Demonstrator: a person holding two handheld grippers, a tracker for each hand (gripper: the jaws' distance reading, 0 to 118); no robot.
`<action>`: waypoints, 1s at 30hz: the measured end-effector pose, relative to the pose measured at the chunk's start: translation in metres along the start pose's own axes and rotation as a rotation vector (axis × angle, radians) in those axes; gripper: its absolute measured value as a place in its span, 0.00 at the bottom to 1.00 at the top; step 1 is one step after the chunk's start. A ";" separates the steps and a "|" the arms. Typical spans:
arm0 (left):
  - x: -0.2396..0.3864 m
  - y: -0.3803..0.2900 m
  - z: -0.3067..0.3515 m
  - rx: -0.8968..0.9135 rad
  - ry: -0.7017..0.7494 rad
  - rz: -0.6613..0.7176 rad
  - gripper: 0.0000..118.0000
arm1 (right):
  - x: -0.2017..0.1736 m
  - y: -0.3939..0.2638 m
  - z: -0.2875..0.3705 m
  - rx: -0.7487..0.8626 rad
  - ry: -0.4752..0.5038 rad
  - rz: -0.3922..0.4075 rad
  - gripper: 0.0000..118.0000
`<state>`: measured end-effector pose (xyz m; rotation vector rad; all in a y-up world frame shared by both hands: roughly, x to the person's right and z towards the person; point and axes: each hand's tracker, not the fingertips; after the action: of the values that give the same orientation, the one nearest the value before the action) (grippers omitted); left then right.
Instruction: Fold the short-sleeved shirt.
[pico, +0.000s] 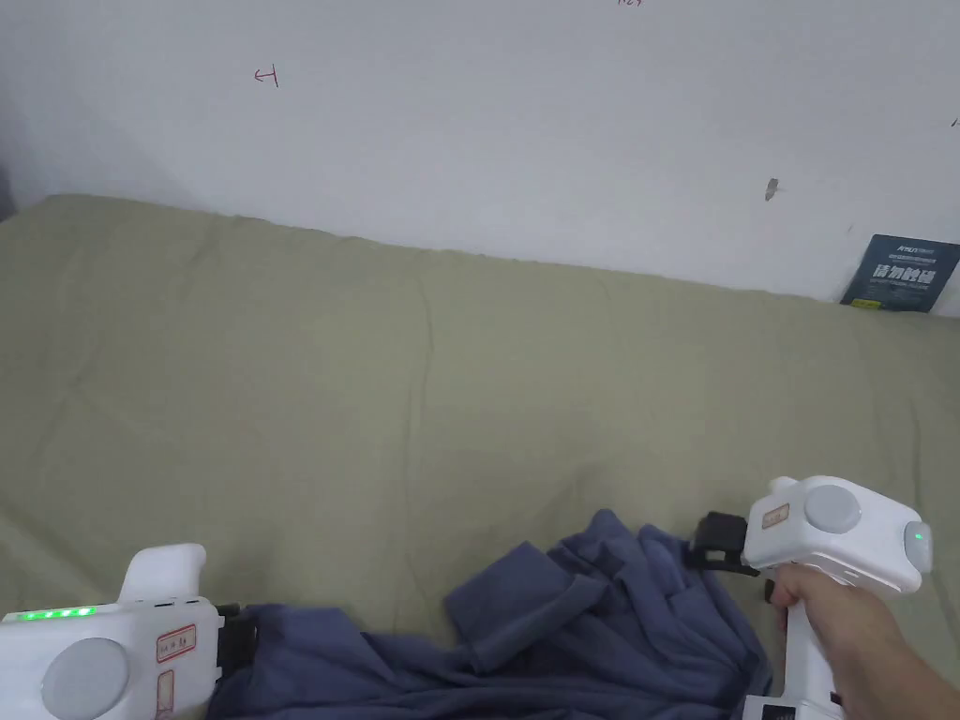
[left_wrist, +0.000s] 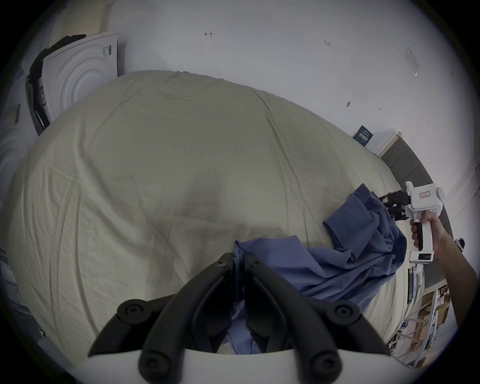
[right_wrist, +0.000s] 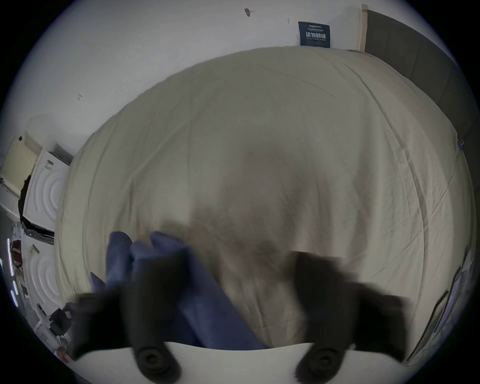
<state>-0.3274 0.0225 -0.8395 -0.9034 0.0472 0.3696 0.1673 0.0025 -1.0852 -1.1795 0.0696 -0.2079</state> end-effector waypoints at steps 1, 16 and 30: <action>0.000 0.000 -0.001 0.001 -0.003 -0.001 0.07 | -0.001 0.000 -0.005 -0.048 -0.028 0.021 0.28; 0.006 0.010 0.030 0.118 -0.076 0.036 0.05 | 0.005 -0.022 0.098 0.246 0.177 0.057 0.00; 0.058 0.116 0.188 0.496 -0.086 -0.029 0.04 | -0.019 -0.010 0.338 0.679 0.169 0.222 0.00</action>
<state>-0.3336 0.2499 -0.8219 -0.3976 0.0438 0.3487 0.2021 0.3099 -0.9480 -0.4705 0.2562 -0.1181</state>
